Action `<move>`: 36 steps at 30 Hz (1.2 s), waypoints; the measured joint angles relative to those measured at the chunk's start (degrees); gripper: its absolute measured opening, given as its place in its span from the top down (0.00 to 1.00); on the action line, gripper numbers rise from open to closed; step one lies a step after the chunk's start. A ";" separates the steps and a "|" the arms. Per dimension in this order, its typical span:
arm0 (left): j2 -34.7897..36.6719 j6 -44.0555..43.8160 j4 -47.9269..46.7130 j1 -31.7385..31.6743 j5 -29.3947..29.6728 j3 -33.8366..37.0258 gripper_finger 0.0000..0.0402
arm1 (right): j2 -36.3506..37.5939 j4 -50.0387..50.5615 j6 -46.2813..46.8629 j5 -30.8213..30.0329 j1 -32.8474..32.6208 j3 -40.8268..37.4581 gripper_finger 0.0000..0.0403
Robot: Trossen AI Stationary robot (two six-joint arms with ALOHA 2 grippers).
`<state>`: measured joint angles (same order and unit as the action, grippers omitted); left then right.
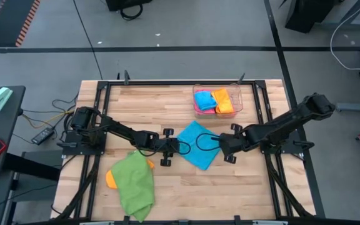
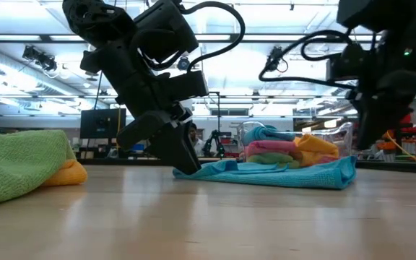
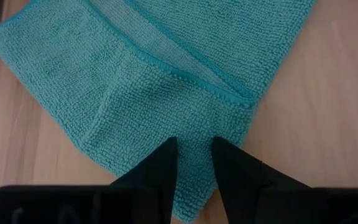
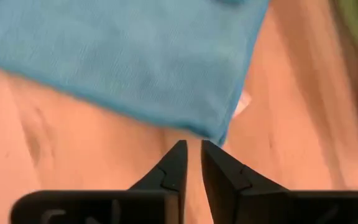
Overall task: Fold microfiber towels
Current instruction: Fold the blue towel
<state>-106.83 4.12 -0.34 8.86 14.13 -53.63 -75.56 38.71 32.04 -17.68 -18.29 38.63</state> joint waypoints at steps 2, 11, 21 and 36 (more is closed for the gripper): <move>0.00 0.00 0.00 0.00 0.00 0.00 0.72 | 0.34 2.00 1.62 2.68 -0.75 0.00 0.81; -0.02 0.19 -0.44 0.01 0.00 -0.71 0.71 | 1.16 -1.54 3.04 5.95 -1.90 -0.04 0.52; 0.74 2.60 -5.31 2.07 -0.09 -5.34 0.71 | 4.09 -14.91 -3.90 -6.78 -1.90 -0.14 0.49; 0.81 16.04 -13.50 6.23 10.12 -6.62 0.56 | 3.88 -41.34 -7.55 -11.29 -1.61 -12.02 0.50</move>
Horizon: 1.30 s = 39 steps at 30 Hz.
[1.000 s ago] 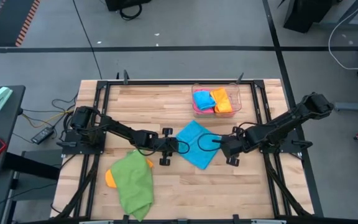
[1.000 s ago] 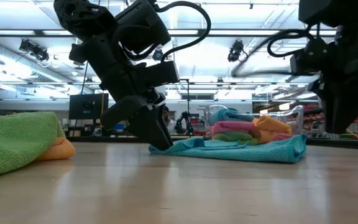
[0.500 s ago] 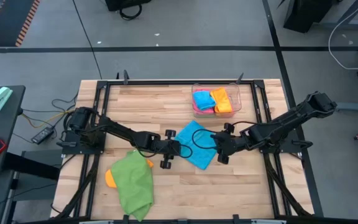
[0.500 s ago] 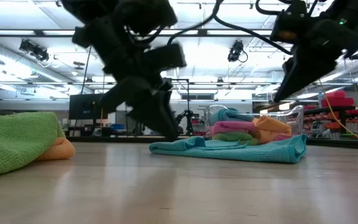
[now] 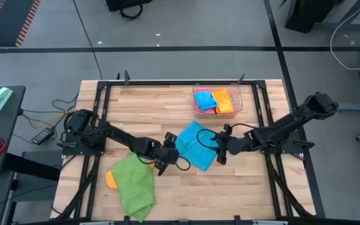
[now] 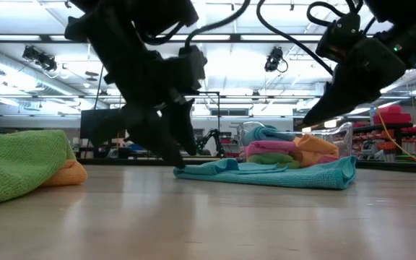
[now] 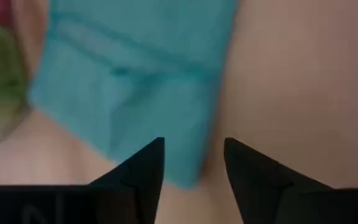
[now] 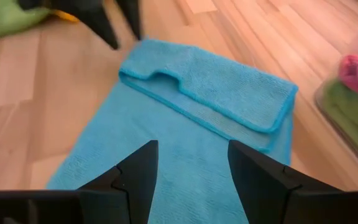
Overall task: Fold microfiber towels
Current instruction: Fold the blue towel
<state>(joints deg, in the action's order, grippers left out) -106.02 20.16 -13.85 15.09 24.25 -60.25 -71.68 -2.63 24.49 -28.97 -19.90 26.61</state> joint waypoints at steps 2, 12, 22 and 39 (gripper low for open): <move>0.00 2.62 -1.46 -0.17 1.84 -0.02 0.53 | 0.00 -2.20 0.06 -0.02 0.00 -0.76 0.50; -1.69 14.69 -4.56 -0.84 2.96 -0.12 0.49 | 0.00 -5.03 0.13 -0.98 0.00 -1.07 0.50; -2.76 14.10 -3.20 -1.96 4.77 -0.11 0.59 | 0.00 -5.10 -0.27 -1.22 0.00 -1.06 0.50; -3.02 12.50 -4.10 -3.08 5.12 0.09 0.91 | -0.94 -5.69 0.54 -2.46 -0.15 -1.05 0.50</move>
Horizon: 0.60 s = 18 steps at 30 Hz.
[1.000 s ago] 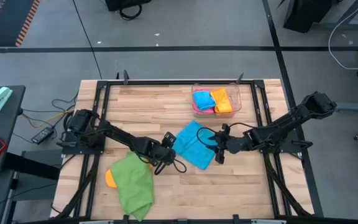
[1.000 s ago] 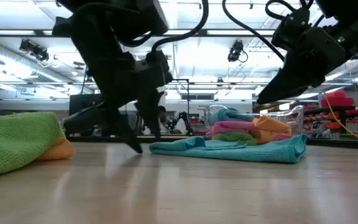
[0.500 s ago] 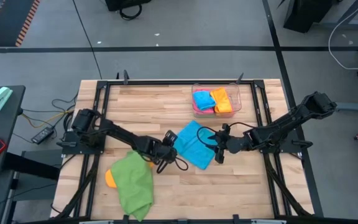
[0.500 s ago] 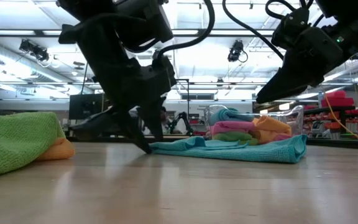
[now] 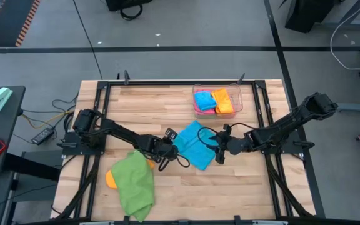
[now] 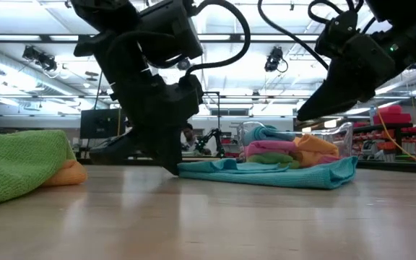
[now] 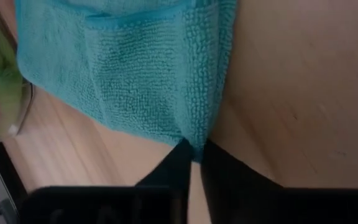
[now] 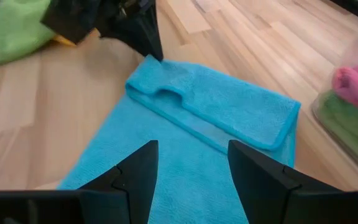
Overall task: Fold microfiber towels
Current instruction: Fold the blue towel
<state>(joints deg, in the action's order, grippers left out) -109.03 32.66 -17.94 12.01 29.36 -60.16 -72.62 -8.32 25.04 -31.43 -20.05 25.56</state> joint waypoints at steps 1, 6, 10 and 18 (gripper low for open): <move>0.00 -0.49 0.01 0.00 0.00 0.00 0.95 | -0.51 -0.19 0.00 -0.11 0.00 0.00 0.50; 0.50 -0.45 0.01 0.04 -0.02 -0.02 0.96 | -3.99 -2.01 0.02 -0.27 0.05 0.03 0.50; 1.87 0.22 -1.81 0.57 0.17 -0.32 0.98 | -6.51 -2.87 -0.40 -0.25 1.01 0.04 0.50; 2.29 4.37 -4.44 3.10 0.63 -1.17 0.93 | -8.42 -3.85 -2.77 7.39 10.35 1.46 0.50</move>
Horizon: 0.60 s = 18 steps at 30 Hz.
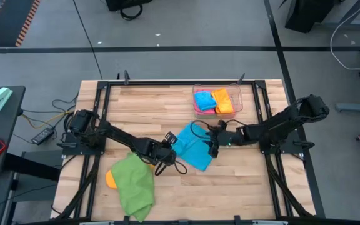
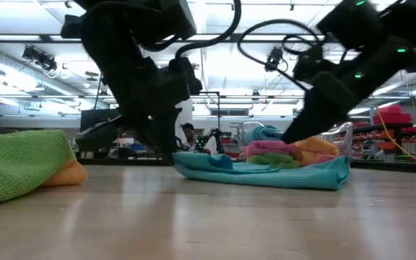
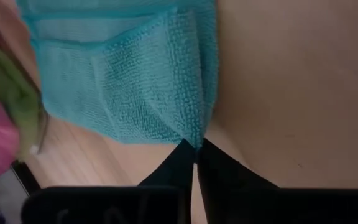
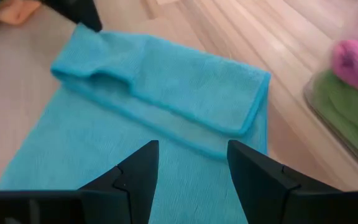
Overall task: Fold microfiber towels
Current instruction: Fold the blue towel
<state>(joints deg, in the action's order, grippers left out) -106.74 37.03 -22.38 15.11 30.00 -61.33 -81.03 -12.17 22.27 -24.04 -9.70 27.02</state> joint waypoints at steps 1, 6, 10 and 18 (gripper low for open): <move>0.00 -0.30 -0.83 0.40 0.00 -0.01 0.93 | -0.25 -0.33 -0.80 1.87 1.45 0.45 0.51; 0.00 -3.55 -5.51 2.50 -0.02 -0.01 0.97 | -2.68 -0.51 -5.42 8.03 5.88 4.03 0.56; 0.00 -8.00 -9.52 3.87 -0.05 -0.01 0.97 | -7.42 -0.41 -8.74 10.79 7.23 9.48 0.58; 0.00 -12.99 -12.29 6.31 -0.05 -0.01 0.92 | -18.19 2.69 -14.87 14.30 13.05 22.03 0.58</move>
<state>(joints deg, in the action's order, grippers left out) -106.74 24.03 -34.67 21.42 29.95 -61.34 -99.22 -9.48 7.40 -9.74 3.35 49.05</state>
